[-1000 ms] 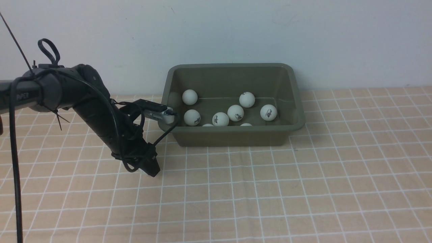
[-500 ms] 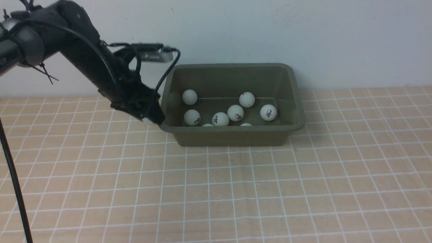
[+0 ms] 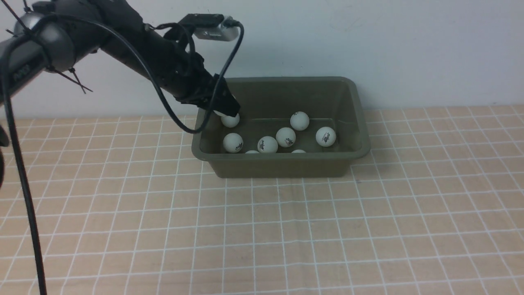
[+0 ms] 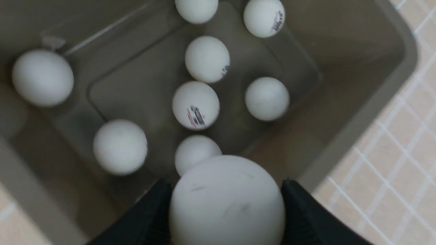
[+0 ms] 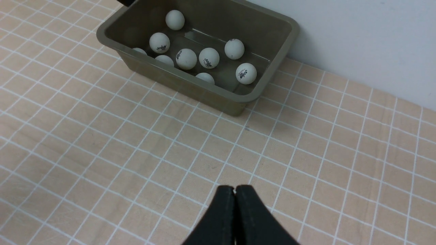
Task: Put the table tennis balls into the box on the light coffee tablecloth.
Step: 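Drop the ball into the bin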
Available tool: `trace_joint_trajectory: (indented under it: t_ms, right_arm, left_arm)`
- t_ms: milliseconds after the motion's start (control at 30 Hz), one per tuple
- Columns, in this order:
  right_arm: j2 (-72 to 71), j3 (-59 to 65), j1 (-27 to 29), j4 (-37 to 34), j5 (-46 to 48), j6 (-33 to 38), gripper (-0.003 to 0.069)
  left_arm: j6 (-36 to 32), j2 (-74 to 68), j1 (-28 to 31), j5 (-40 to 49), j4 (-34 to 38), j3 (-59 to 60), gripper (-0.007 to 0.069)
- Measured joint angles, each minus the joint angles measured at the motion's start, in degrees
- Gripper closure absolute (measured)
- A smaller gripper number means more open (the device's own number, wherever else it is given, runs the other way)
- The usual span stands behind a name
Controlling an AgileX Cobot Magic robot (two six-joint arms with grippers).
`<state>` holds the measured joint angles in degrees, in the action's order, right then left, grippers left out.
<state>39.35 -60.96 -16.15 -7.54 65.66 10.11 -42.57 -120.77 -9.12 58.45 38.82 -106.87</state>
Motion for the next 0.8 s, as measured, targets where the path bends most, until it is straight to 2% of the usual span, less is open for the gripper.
trace_joint_trajectory:
  t_ms: [100,233,533,633,733,767,800]
  right_arm:
    - [0.0,0.0,0.0,0.0,0.0,0.0,0.0677]
    - [0.0,0.0,0.0,0.0,0.0,0.0,0.0677]
    - [0.0,0.0,0.0,0.1,0.0,0.0,0.0677]
    - [0.0,0.0,0.0,0.1,0.0,0.0,0.0677]
    - [0.0,0.1,0.0,0.7,-0.3,0.0,0.0677]
    - [-0.1,0.5,0.0,1.3,-1.0,0.0,0.0677]
    - [-0.1,0.8,0.0,1.6,-1.6,0.0,0.0677]
  left_arm:
    - [-1.5,-1.3,-1.6,-3.6,-0.1,0.0,0.0258]
    - [-2.4,-4.0,-3.0,-8.1,-0.1,0.0,0.0146]
    - [-2.4,-4.8,-3.0,-7.4,-1.2,-0.4,0.0118]
    - [-2.5,-3.0,-3.0,-4.0,-3.4,-1.7,0.0165]
    - [-2.3,-0.1,-3.0,0.4,-6.5,-2.0,0.0276]
    - [-1.8,1.1,-3.0,2.2,-8.2,-2.2,0.0344]
    - [-1.4,1.8,-3.0,2.8,-9.1,-2.2,0.0369]
